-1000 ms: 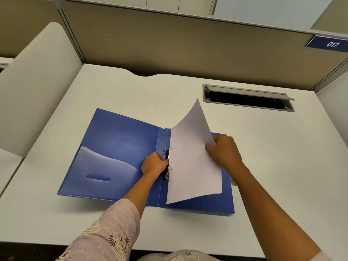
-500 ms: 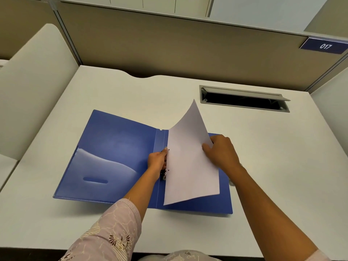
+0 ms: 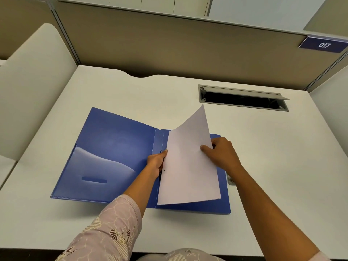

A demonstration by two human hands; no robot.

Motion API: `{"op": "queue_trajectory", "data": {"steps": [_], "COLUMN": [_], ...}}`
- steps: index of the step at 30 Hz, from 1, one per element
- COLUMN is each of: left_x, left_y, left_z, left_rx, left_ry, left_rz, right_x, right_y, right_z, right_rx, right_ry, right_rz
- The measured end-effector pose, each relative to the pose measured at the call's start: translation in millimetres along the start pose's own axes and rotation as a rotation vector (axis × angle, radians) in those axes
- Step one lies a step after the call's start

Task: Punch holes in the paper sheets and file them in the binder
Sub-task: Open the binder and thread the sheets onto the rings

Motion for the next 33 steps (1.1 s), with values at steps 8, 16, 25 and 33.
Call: {"op": "queue_trajectory", "data": {"steps": [8, 16, 25, 33], "left_x": [8.1, 27.7, -17.4, -48.0], "left_y": [-4.7, -13.7, -57.0, -37.9], "left_z": [3.5, -24.4, -53.4, -46.8], "left_rx": [0.135, 0.173, 0.271, 0.088], "left_ry": [0.126, 0.390, 0.256, -0.015], "left_rz": [0.191, 0.407, 0.394, 0.205], "right_x": [11.3, 19.8, 24.0, 21.5], "right_y": [0.6, 1.3, 1.4, 5.3], "right_z": [3.0, 4.3, 7.3, 8.4], "right_rx": [0.019, 0.015, 0.005, -0.007], "right_ry": [0.018, 0.035, 0.036, 0.025], "right_rz": [0.006, 0.016, 0.042, 0.035]}}
Point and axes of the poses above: each hand's wrist, its own z-axis towards the middle knuckle, its own y-axis out of the palm, x = y × z, the point moved 9 cm from there along z, towards the middle knuckle
